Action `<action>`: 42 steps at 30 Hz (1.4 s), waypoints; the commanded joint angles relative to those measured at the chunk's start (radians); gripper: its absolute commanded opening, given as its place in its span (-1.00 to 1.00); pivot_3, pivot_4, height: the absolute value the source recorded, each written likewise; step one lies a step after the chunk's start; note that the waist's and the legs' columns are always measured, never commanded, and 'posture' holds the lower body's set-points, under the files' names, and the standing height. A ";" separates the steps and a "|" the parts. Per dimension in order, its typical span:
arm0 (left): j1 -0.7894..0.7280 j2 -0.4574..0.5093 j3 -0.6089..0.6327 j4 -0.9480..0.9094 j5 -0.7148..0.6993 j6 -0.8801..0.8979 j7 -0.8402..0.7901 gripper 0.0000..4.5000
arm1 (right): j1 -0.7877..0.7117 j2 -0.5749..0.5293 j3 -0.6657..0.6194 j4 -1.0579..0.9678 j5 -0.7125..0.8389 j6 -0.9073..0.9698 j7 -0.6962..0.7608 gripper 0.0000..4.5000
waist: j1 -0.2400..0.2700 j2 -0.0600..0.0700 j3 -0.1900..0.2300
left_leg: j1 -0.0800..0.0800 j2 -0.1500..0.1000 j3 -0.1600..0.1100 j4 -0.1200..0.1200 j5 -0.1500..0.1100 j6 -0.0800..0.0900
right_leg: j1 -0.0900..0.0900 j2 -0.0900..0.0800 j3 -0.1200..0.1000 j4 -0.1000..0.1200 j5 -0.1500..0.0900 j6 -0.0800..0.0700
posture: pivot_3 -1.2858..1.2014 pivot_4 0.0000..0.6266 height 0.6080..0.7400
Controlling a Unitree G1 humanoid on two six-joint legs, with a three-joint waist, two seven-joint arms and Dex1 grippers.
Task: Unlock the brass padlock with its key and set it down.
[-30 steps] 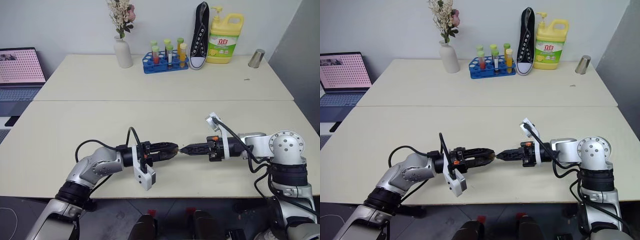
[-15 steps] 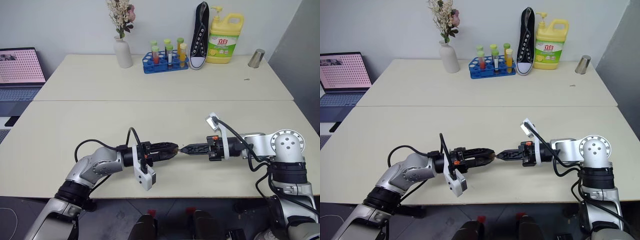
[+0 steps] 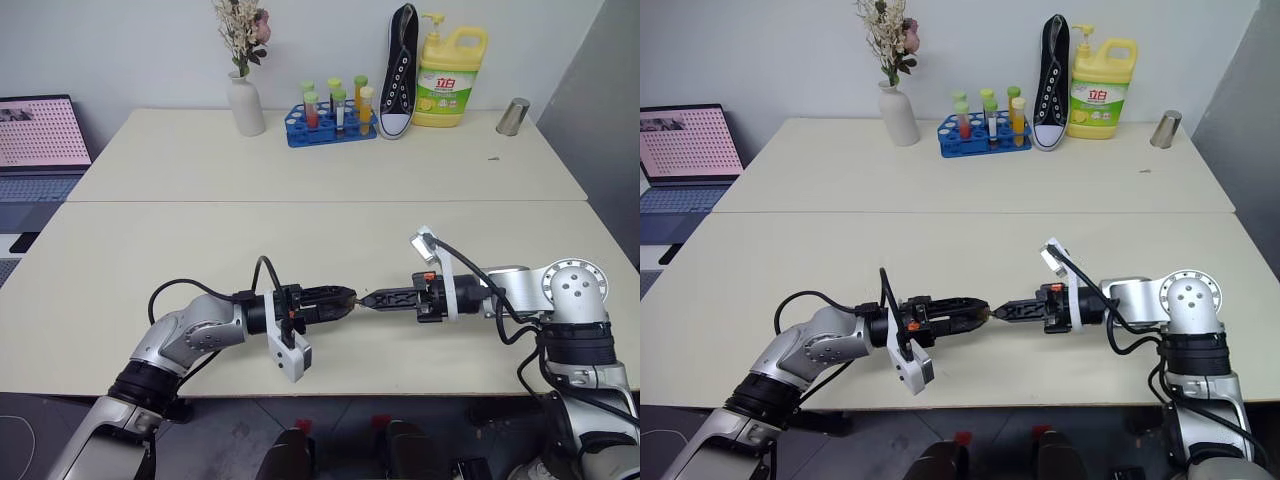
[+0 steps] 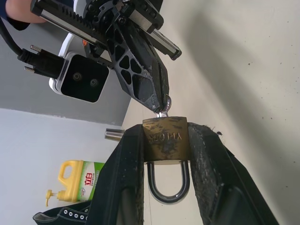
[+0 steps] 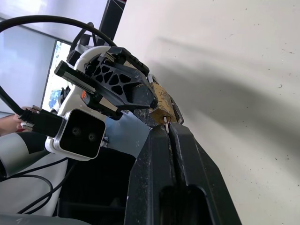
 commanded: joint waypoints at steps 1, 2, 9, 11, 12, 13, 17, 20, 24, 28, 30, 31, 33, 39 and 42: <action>-0.010 0.002 -0.004 -0.009 0.017 0.016 0.011 -0.57 | -0.009 -0.004 0.051 -0.025 0.166 -0.033 -0.011 -1.00 | 0.000 0.000 0.000 | 0.000 0.000 0.000 0.000 0.000 0.000 | 0.000 0.000 0.000 0.000 0.000 0.000 | 0.03 -0.52 1.00; -0.010 0.003 -0.004 -0.009 0.017 0.016 0.012 -0.57 | -0.008 -0.014 0.062 -0.027 0.181 -0.043 -0.020 -1.00 | 0.000 0.000 0.000 | 0.000 0.000 0.000 0.000 0.000 0.000 | 0.000 0.000 0.000 0.000 0.000 0.000 | 0.03 -0.52 1.00; -0.010 0.004 -0.005 -0.006 0.021 0.020 0.022 -0.57 | 0.004 -0.077 0.155 -0.062 0.298 -0.135 -0.078 -1.00 | 0.000 0.000 0.000 | 0.000 0.000 0.000 0.000 0.000 0.000 | 0.000 0.000 0.000 0.000 0.000 0.000 | 0.03 -0.52 1.00; -0.009 0.003 -0.005 -0.004 0.019 0.022 0.023 -0.57 | 0.003 -0.086 0.170 -0.080 0.286 -0.149 -0.078 -1.00 | 0.000 0.000 0.000 | 0.000 0.000 0.000 0.000 0.000 0.000 | 0.000 0.000 0.000 0.000 0.000 0.000 | 0.03 -0.52 1.00; -0.009 0.003 -0.005 -0.004 0.018 0.022 0.022 -0.57 | 0.004 -0.086 0.171 -0.087 0.275 -0.158 -0.070 -1.00 | 0.000 0.000 0.000 | 0.000 0.000 0.000 0.000 0.000 0.000 | 0.000 0.000 0.000 0.000 0.000 0.000 | 0.03 -0.52 1.00; -0.009 0.003 -0.005 -0.003 0.019 0.021 0.022 -0.57 | 0.005 -0.087 0.171 -0.093 0.269 -0.166 -0.064 -1.00 | 0.000 0.000 0.000 | 0.000 0.000 0.000 0.000 0.000 0.000 | 0.000 0.000 0.000 0.000 0.000 0.000 | 0.03 -0.52 1.00; -0.009 0.002 -0.006 -0.002 0.010 0.023 0.021 -0.57 | 0.010 -0.101 0.175 -0.132 0.213 -0.167 -0.018 -0.77 | 0.000 0.000 0.000 | 0.000 0.000 0.000 0.000 0.000 0.000 | 0.000 0.000 0.000 0.000 0.000 0.000 | 0.03 -0.52 1.00; -0.007 0.000 -0.006 -0.006 0.001 0.027 0.020 -0.57 | 0.023 -0.128 0.177 -0.199 0.081 -0.161 0.058 -0.27 | 0.001 0.000 0.000 | -0.001 0.000 0.000 0.000 0.000 0.000 | 0.000 0.000 0.000 0.000 0.000 0.000 | 0.03 -0.52 1.00; -0.004 0.000 -0.009 -0.016 -0.021 0.039 0.016 -0.57 | 0.051 -0.211 0.240 -0.354 -0.238 -0.280 0.265 0.33 | 0.001 0.000 0.000 | -0.001 0.000 -0.001 0.000 0.000 0.000 | 0.000 0.000 -0.001 -0.001 0.000 0.000 | 0.03 -0.52 1.00; 0.008 0.002 -0.013 -0.029 -0.050 0.054 0.011 -0.57 | 0.095 -0.318 0.339 -0.448 -0.575 -0.516 0.486 0.97 | 0.001 0.000 0.000 | -0.001 0.000 -0.001 0.000 0.000 0.000 | 0.000 0.000 -0.001 -0.001 0.000 0.001 | 0.03 -0.52 1.00; 0.014 0.003 -0.011 -0.041 -0.065 0.059 0.010 -0.57 | 0.136 -0.322 0.330 -0.476 -0.687 -0.638 0.523 1.00 | 0.001 0.000 0.000 | -0.001 0.000 -0.001 0.000 0.000 0.000 | 0.000 0.000 -0.001 -0.001 0.000 0.001 | 0.03 -0.52 1.00; 0.015 0.005 -0.010 -0.045 -0.070 0.060 0.009 -0.57 | 0.154 -0.306 0.309 -0.489 -0.700 -0.670 0.530 1.00 | 0.000 0.000 0.000 | -0.001 0.000 -0.001 0.000 0.000 0.000 | 0.000 0.000 -0.002 -0.002 0.000 0.001 | 0.03 -0.52 1.00; 0.016 0.008 -0.011 -0.047 -0.080 0.058 0.006 -0.57 | 0.179 -0.262 0.269 -0.499 -0.691 -0.684 0.528 1.00 | -0.002 0.000 0.000 | 0.000 0.000 -0.001 0.000 0.000 0.000 | 0.000 0.000 -0.001 -0.001 0.000 0.001 | 0.03 -0.52 1.00; 0.008 0.004 -0.017 -0.045 -0.095 0.051 -0.003 -0.57 | 0.197 -0.131 0.226 -0.484 -0.648 -0.626 0.474 1.00 | 0.001 0.000 0.000 | 0.000 0.000 -0.001 0.000 0.000 0.000 | 0.000 0.000 -0.001 -0.001 0.000 0.000 | 0.03 -0.52 1.00; 0.003 0.002 -0.018 -0.042 -0.099 0.048 -0.006 -0.57 | 0.184 -0.083 0.218 -0.465 -0.656 -0.602 0.463 1.00 | 0.002 0.000 0.000 | 0.000 0.000 -0.001 0.000 0.000 0.000 | 0.000 0.000 -0.001 -0.001 0.000 0.000 | 0.03 -0.52 1.00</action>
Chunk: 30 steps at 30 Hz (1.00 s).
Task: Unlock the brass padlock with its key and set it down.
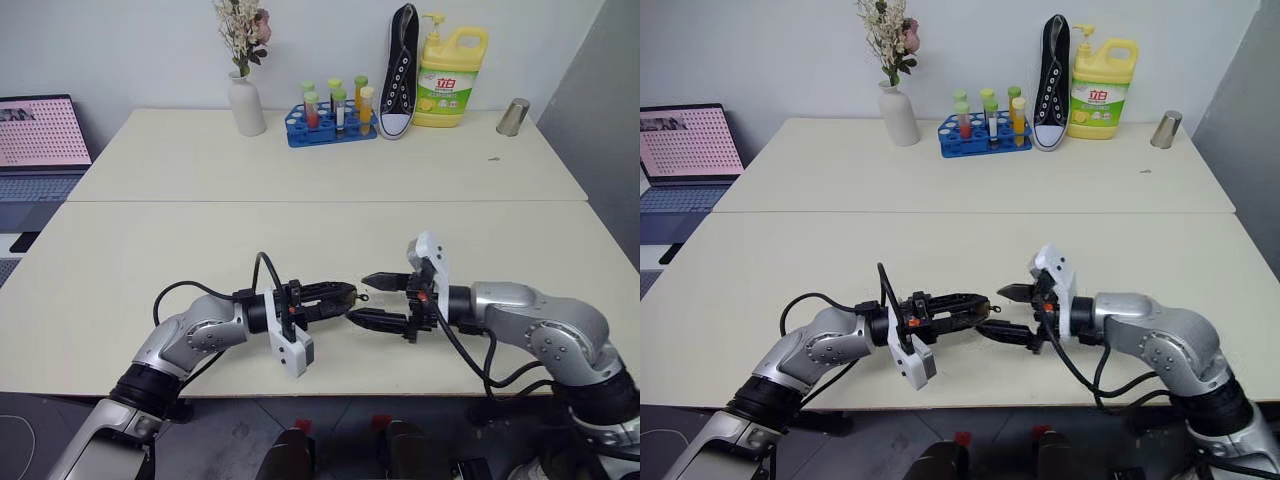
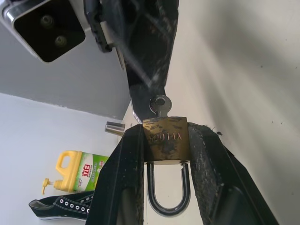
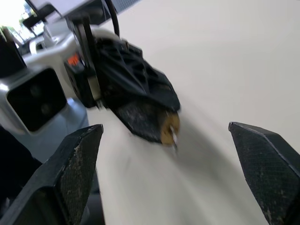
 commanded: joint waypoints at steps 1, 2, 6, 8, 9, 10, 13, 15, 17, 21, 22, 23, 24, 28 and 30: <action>-0.012 0.002 0.003 -0.021 -0.034 -0.009 0.002 -0.57 | -0.019 0.022 -0.031 0.001 -0.001 0.015 -0.003 1.00 | 0.001 0.000 0.000 | 0.000 0.000 0.000 0.000 0.000 0.000 | 0.000 0.000 0.000 0.000 0.000 0.000 | 0.03 -0.52 1.00; -0.015 0.002 0.002 -0.018 -0.034 -0.011 0.002 -0.57 | -0.023 0.026 -0.027 0.006 -0.014 0.016 0.003 1.00 | 0.001 0.000 0.000 | 0.000 0.000 0.000 0.000 0.000 0.000 | 0.000 0.000 0.000 0.000 0.000 0.000 | 0.03 -0.52 1.00; -0.018 0.000 0.002 -0.018 -0.036 -0.008 0.001 -0.57 | -0.040 0.042 -0.015 0.035 -0.045 0.018 0.025 1.00 | 0.000 0.000 0.000 | 0.000 0.000 0.000 0.000 0.000 0.000 | 0.000 0.000 0.000 0.000 0.000 0.000 | 0.03 -0.52 1.00; -0.016 0.000 0.003 -0.021 -0.037 -0.006 0.002 -0.57 | -0.044 0.055 -0.022 0.045 -0.048 0.021 0.028 0.73 | -0.001 0.000 0.000 | 0.000 0.000 0.000 0.000 0.000 0.000 | 0.000 0.000 0.000 0.000 0.000 0.000 | 0.03 -0.52 1.00; -0.015 0.000 0.003 -0.023 -0.037 -0.006 0.002 -0.57 | -0.046 0.060 -0.025 0.049 -0.049 0.023 0.030 0.59 | -0.001 0.000 0.000 | 0.000 0.000 0.000 0.000 0.000 0.000 | 0.000 0.000 0.000 0.000 0.000 0.000 | 0.03 -0.52 1.00; -0.015 0.000 0.002 -0.022 -0.037 -0.006 0.002 -0.57 | -0.047 0.063 -0.027 0.052 -0.052 0.024 0.032 0.41 | -0.001 0.000 0.000 | 0.000 0.000 0.000 0.000 0.000 0.000 | 0.000 0.000 0.000 0.000 0.000 0.000 | 0.03 -0.52 1.00; -0.006 0.002 0.005 -0.029 -0.035 -0.002 0.005 -0.57 | -0.048 0.062 -0.022 0.055 -0.063 0.018 0.057 -0.08 | 0.000 0.000 0.000 | 0.000 0.000 0.000 0.000 0.000 0.000 | 0.000 0.000 0.000 0.000 0.000 0.000 | 0.03 -0.52 1.00; -0.004 0.002 0.008 -0.030 -0.038 0.001 0.006 -0.57 | -0.050 0.063 -0.022 0.058 -0.068 0.017 0.067 -0.42 | 0.000 0.000 0.000 | 0.000 0.000 0.000 0.000 0.000 0.000 | 0.000 0.000 0.000 0.000 0.000 0.000 | 0.03 -0.52 1.00; -0.004 0.001 0.009 -0.029 -0.039 0.004 0.008 -0.57 | -0.052 0.063 -0.021 0.061 -0.076 0.016 0.078 -0.75 | -0.001 0.000 0.000 | 0.000 0.000 0.000 0.000 0.000 0.000 | 0.000 0.000 0.000 0.000 0.000 0.000 | 0.03 -0.52 1.00; -0.004 -0.001 0.010 -0.030 -0.038 0.010 0.011 -0.57 | -0.056 0.062 -0.017 0.064 -0.095 0.012 0.103 -0.94 | -0.001 0.000 0.000 | 0.000 0.000 0.000 0.000 0.000 0.000 | 0.000 0.000 0.000 0.000 0.000 0.000 | 0.03 -0.52 1.00; -0.002 -0.003 0.012 -0.029 -0.042 0.014 0.012 -0.57 | -0.059 0.065 -0.017 0.065 -0.096 0.013 0.108 -0.94 | -0.001 0.000 0.000 | 0.000 0.000 0.000 0.000 0.000 0.000 | 0.000 0.000 0.000 0.000 0.000 0.000 | 0.03 -0.52 1.00; -0.002 -0.004 0.013 -0.028 -0.043 0.016 0.013 -0.57 | -0.061 0.066 -0.016 0.066 -0.100 0.011 0.113 -0.94 | -0.001 0.000 0.000 | 0.000 0.000 0.000 0.000 0.000 0.000 | 0.000 0.000 0.000 0.000 0.000 0.000 | 0.03 -0.52 1.00; -0.002 -0.004 0.013 -0.028 -0.043 0.019 0.013 -0.57 | -0.064 0.067 -0.016 0.067 -0.102 0.011 0.117 -0.94 | -0.001 0.000 0.000 | 0.000 0.000 0.000 0.000 0.000 0.000 | 0.000 0.000 0.000 0.000 0.000 0.000 | 0.03 -0.52 1.00; 0.006 -0.003 -0.001 -0.034 -0.097 0.037 -0.012 -0.57 | -0.070 0.074 -0.018 0.069 -0.109 0.010 0.125 -0.94 | -0.001 0.000 0.000 | 0.000 0.000 0.000 0.000 0.000 0.000 | 0.000 0.000 0.000 0.000 0.000 0.000 | 0.03 -0.52 1.00; 0.016 -0.006 0.003 -0.042 -0.131 0.058 -0.021 -0.57 | -0.071 0.077 -0.019 0.068 -0.113 0.010 0.128 -0.94 | -0.001 0.000 0.000 | 0.000 0.000 0.000 0.000 0.000 0.000 | 0.000 0.000 0.000 0.000 0.000 0.000 | 0.03 -0.52 1.00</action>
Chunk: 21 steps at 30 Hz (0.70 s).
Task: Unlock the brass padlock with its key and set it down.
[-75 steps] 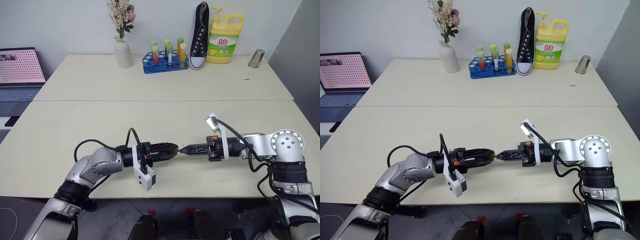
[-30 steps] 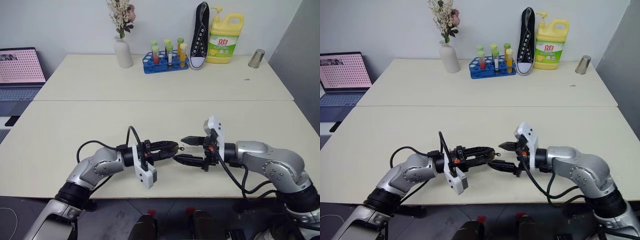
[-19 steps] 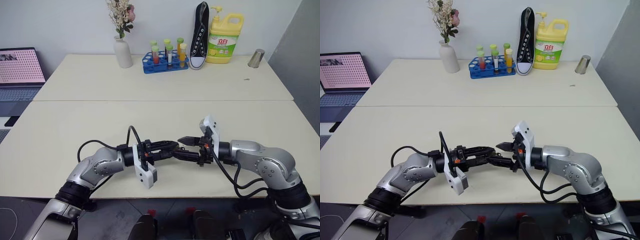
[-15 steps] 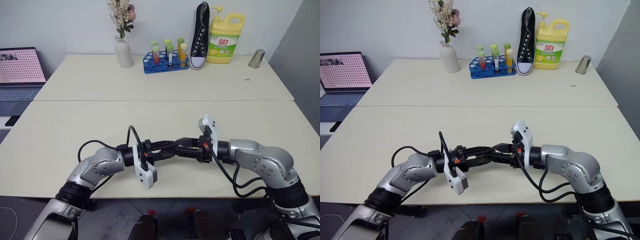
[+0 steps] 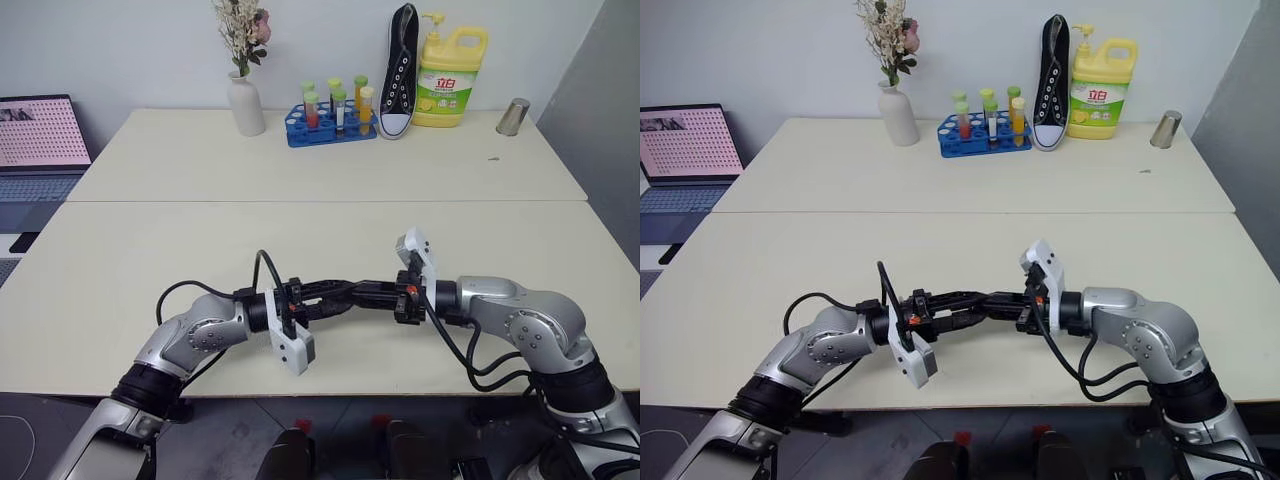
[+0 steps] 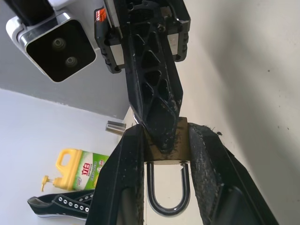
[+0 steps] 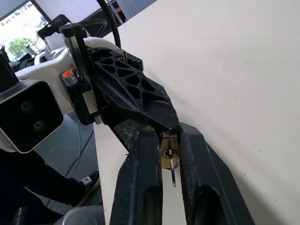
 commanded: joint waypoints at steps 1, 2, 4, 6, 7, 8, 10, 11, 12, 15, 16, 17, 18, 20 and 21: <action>0.015 -0.004 0.012 -0.039 -0.089 0.035 -0.011 -0.57 | -0.021 0.006 -0.017 -0.018 -0.011 -0.009 0.020 -0.94 | 0.000 0.000 0.000 | 0.000 0.000 0.000 0.000 0.000 0.000 | 0.000 0.000 0.000 0.000 0.000 0.000 | 0.03 -0.52 1.00; 0.022 -0.004 0.017 -0.045 -0.106 0.041 -0.014 -0.42 | -0.021 0.007 -0.018 -0.018 -0.013 -0.009 0.021 -0.94 | 0.000 0.000 0.000 | 0.000 0.000 0.000 0.000 0.000 0.000 | 0.000 0.000 0.000 0.000 0.000 0.000 | 0.03 -0.52 1.00; 0.040 0.015 0.019 -0.067 -0.149 0.047 -0.035 -0.12 | -0.021 0.007 -0.020 -0.019 -0.023 -0.011 0.026 -0.94 | 0.000 0.000 0.000 | 0.000 0.000 0.000 0.000 0.000 0.000 | 0.000 0.000 0.000 0.000 0.000 0.000 | 0.03 -0.52 1.00; 0.085 0.055 0.026 -0.105 -0.221 0.065 -0.069 0.16 | -0.023 0.002 -0.024 -0.014 -0.035 -0.016 0.031 -0.94 | -0.002 0.000 0.000 | 0.000 0.000 0.000 0.000 0.000 0.000 | 0.000 0.000 0.000 0.000 0.000 0.000 | 0.03 -0.52 1.00; 0.104 0.069 0.032 -0.120 -0.242 0.072 -0.079 0.30 | -0.023 0.000 -0.027 -0.013 -0.040 -0.018 0.032 -0.94 | -0.003 0.000 0.000 | 0.000 0.000 0.000 0.000 0.000 0.000 | 0.000 0.000 0.000 0.000 0.000 0.000 | 0.03 -0.52 1.00; 0.143 0.092 0.056 -0.139 -0.281 0.105 -0.085 0.44 | -0.024 -0.007 -0.030 -0.007 -0.051 -0.026 0.037 -0.94 | -0.003 0.000 0.000 | 0.000 0.000 0.000 0.000 0.000 0.000 | 0.000 0.000 0.001 0.000 0.000 0.000 | 0.03 -0.52 1.00; 0.212 0.122 0.098 -0.169 -0.364 0.197 -0.099 0.44 | -0.025 -0.016 -0.037 0.000 -0.067 -0.038 0.047 -0.94 | -0.005 0.001 0.000 | 0.000 0.001 0.000 -0.001 0.000 0.000 | -0.001 0.000 0.001 0.000 0.000 0.000 | 0.03 -0.52 1.00; 0.238 0.133 0.115 -0.180 -0.393 0.232 -0.108 0.44 | -0.025 -0.017 -0.043 0.003 -0.072 -0.041 0.048 -0.94 | -0.003 0.001 0.000 | 0.000 0.001 0.000 -0.001 0.000 0.000 | -0.001 0.000 0.001 0.000 0.000 0.000 | 0.03 -0.52 1.00; 0.262 0.146 0.118 -0.191 -0.433 0.275 -0.135 0.44 | -0.026 -0.019 -0.045 0.003 -0.078 -0.046 0.053 -0.94 | -0.002 0.001 0.000 | 0.000 0.001 0.000 -0.001 0.000 0.000 | -0.001 0.000 0.001 0.000 0.000 0.000 | 0.03 -0.52 1.00; 0.297 0.149 0.135 -0.218 -0.510 0.359 -0.183 0.44 | -0.026 -0.019 -0.049 0.003 -0.085 -0.050 0.062 -0.94 | 0.000 0.001 0.000 | 0.000 0.001 0.000 0.000 0.000 0.000 | 0.000 0.000 0.000 0.000 0.000 0.000 | 0.03 -0.52 1.00; 0.305 0.144 0.141 -0.231 -0.553 0.419 -0.199 0.36 | -0.025 -0.018 -0.049 0.002 -0.089 -0.052 0.066 -0.94 | 0.002 0.001 0.000 | 0.000 0.000 0.000 0.000 0.000 0.000 | 0.000 0.000 0.000 0.000 0.000 0.000 | 0.03 -0.52 1.00; 0.304 0.137 0.142 -0.246 -0.600 0.477 -0.220 0.27 | -0.024 -0.022 -0.046 -0.004 -0.094 -0.056 0.074 -0.94 | 0.002 0.001 0.000 | 0.000 0.000 0.000 0.000 0.000 0.000 | 0.000 0.000 0.000 0.000 0.000 0.000 | 0.03 -0.52 1.00; 0.295 0.126 0.139 -0.267 -0.661 0.574 -0.237 0.16 | -0.023 -0.024 -0.043 -0.011 -0.096 -0.058 0.081 -0.94 | 0.002 0.001 0.000 | 0.000 0.000 0.000 0.000 0.000 0.000 | 0.000 0.000 0.000 0.000 0.000 0.000 | 0.03 -0.52 1.00; 0.266 0.095 0.139 -0.295 -0.734 0.715 -0.251 -0.12 | -0.022 -0.026 -0.036 -0.023 -0.102 -0.062 0.092 -0.94 | 0.002 0.001 0.000 | 0.000 0.000 0.000 0.000 0.000 0.000 | 0.000 0.000 0.000 0.000 0.000 0.000 | 0.03 -0.52 1.00; 0.246 0.076 0.141 -0.308 -0.766 0.779 -0.252 -0.24 | -0.022 -0.026 -0.032 -0.028 -0.103 -0.064 0.097 -0.94 | 0.001 0.001 0.000 | 0.000 0.000 0.000 0.000 0.000 0.000 | 0.000 0.000 0.000 0.000 0.000 0.000 | 0.03 -0.52 1.00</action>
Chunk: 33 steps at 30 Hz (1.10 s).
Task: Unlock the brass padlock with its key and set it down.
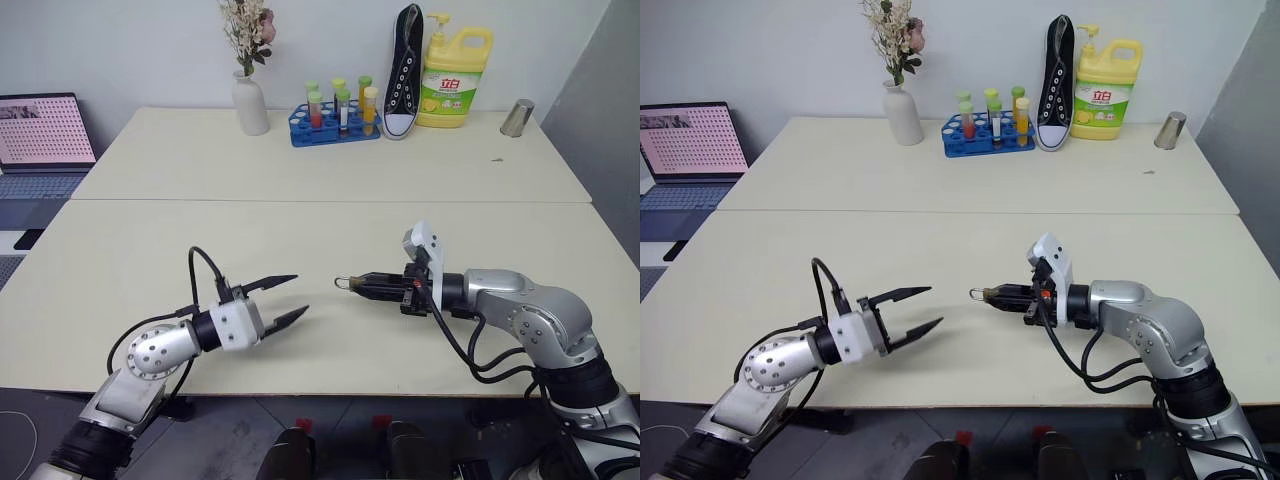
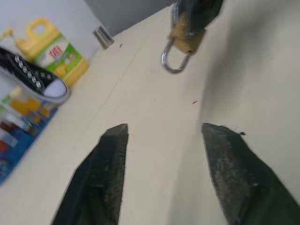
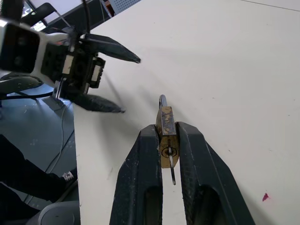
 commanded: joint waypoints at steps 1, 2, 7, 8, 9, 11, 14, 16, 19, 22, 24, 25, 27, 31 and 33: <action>-0.070 -0.057 0.024 -0.076 -0.153 0.241 -0.013 -0.40 | -0.012 -0.005 -0.008 -0.052 -0.004 -0.025 0.032 -0.94 | -0.001 0.000 0.000 | 0.000 0.000 0.000 0.000 0.000 0.000 | 0.000 0.000 0.000 0.000 0.000 0.000 | 0.03 -0.52 1.00; -0.106 -0.087 0.028 -0.080 -0.208 0.327 -0.008 -0.55 | -0.014 -0.006 -0.002 -0.059 -0.007 -0.028 0.038 -0.94 | 0.000 0.000 0.000 | 0.000 0.000 0.000 0.000 0.000 0.000 | 0.000 0.000 0.000 0.000 0.000 0.000 | 0.03 -0.52 1.00; -0.211 -0.178 0.055 -0.098 -0.381 0.616 -0.025 -1.00 | -0.012 -0.005 0.003 -0.079 -0.012 -0.030 0.051 -0.94 | -0.006 0.000 0.000 | 0.000 0.000 0.000 0.001 0.000 0.000 | 0.000 0.000 0.000 0.000 0.000 0.000 | 0.03 -0.52 1.00; -0.219 -0.186 0.056 -0.104 -0.400 0.653 -0.035 -1.00 | -0.011 -0.006 0.004 -0.082 -0.014 -0.030 0.052 -0.94 | -0.010 0.000 0.000 | 0.000 0.000 0.000 0.000 0.000 0.000 | 0.000 0.000 0.000 0.000 0.000 0.000 | 0.03 -0.52 1.00; -0.224 -0.187 0.052 -0.112 -0.419 0.693 -0.054 -1.00 | -0.009 -0.006 0.004 -0.085 -0.015 -0.029 0.052 -0.94 | -0.012 0.000 0.000 | 0.000 0.000 0.000 0.000 0.000 0.000 | 0.000 0.000 0.000 0.000 0.000 0.000 | 0.03 -0.52 1.00; -0.225 -0.187 0.049 -0.126 -0.426 0.739 -0.082 -1.00 | -0.006 -0.004 0.001 -0.089 -0.014 -0.025 0.051 -0.94 | -0.014 0.000 0.000 | 0.000 0.000 0.000 0.000 0.000 0.000 | 0.000 0.001 0.000 0.000 0.000 0.000 | 0.03 -0.52 1.00; -0.209 -0.178 0.044 -0.135 -0.387 0.755 -0.114 -1.00 | -0.002 0.000 -0.007 -0.094 -0.012 -0.020 0.045 -0.94 | -0.012 0.000 0.000 | 0.000 0.000 0.000 0.000 0.000 0.000 | 0.000 0.001 0.000 0.000 0.000 0.000 | 0.03 -0.52 1.00; -0.200 -0.179 0.051 -0.140 -0.387 0.787 -0.119 -1.00 | 0.002 0.003 -0.012 -0.098 -0.009 -0.016 0.039 -0.94 | -0.011 0.000 0.000 | 0.000 0.000 0.000 0.000 0.000 0.000 | 0.000 0.001 0.000 0.000 0.000 0.000 | 0.03 -0.52 1.00; -0.183 -0.170 0.046 -0.161 -0.367 0.797 -0.145 -1.00 | 0.008 0.001 -0.014 -0.106 -0.008 -0.014 0.040 -0.94 | -0.009 0.000 0.000 | 0.000 0.000 0.000 0.000 0.000 0.000 | 0.000 0.001 0.001 0.000 0.000 0.000 | 0.03 -0.52 1.00; -0.172 -0.167 0.047 -0.180 -0.365 0.825 -0.159 -1.00 | 0.009 0.001 -0.014 -0.107 -0.010 -0.014 0.039 -0.94 | -0.008 0.000 0.000 | 0.000 0.000 0.000 0.000 0.000 0.000 | 0.000 0.001 0.001 0.000 0.000 0.000 | 0.03 -0.52 1.00; -0.167 -0.170 0.051 -0.190 -0.360 0.826 -0.167 -1.00 | 0.008 0.001 -0.013 -0.106 -0.011 -0.015 0.042 -0.94 | -0.006 0.000 0.000 | 0.000 0.000 0.000 0.000 0.000 0.000 | 0.000 0.001 0.001 0.000 0.000 0.000 | 0.03 -0.52 1.00; -0.165 -0.173 0.057 -0.198 -0.370 0.838 -0.168 -1.00 | 0.007 0.001 -0.012 -0.105 -0.012 -0.016 0.043 -0.94 | -0.006 0.000 0.000 | 0.000 0.000 0.000 0.000 0.000 0.000 | 0.000 0.000 0.001 0.000 0.000 0.000 | 0.03 -0.52 1.00; -0.152 -0.163 0.061 -0.226 -0.382 0.856 -0.184 -1.00 | 0.004 0.001 -0.010 -0.100 -0.014 -0.018 0.046 -0.94 | -0.005 0.000 0.000 | 0.000 0.000 0.000 0.000 0.000 0.000 | 0.000 0.000 0.001 -0.001 0.000 0.000 | 0.03 -0.52 1.00; -0.122 -0.146 0.094 -0.288 -0.435 0.919 -0.196 -1.00 | 0.005 -0.006 -0.004 -0.096 -0.025 -0.024 0.054 -0.94 | -0.004 0.000 0.000 | 0.000 0.000 0.000 0.000 0.000 0.000 | 0.000 0.000 0.001 -0.001 0.000 0.000 | 0.03 -0.52 1.00; -0.113 -0.134 0.108 -0.309 -0.456 0.948 -0.206 -1.00 | 0.006 -0.006 -0.004 -0.094 -0.029 -0.023 0.057 -0.94 | -0.002 0.000 0.000 | 0.000 0.000 0.000 0.000 0.000 0.000 | 0.000 0.000 0.001 -0.001 0.000 0.000 | 0.03 -0.52 1.00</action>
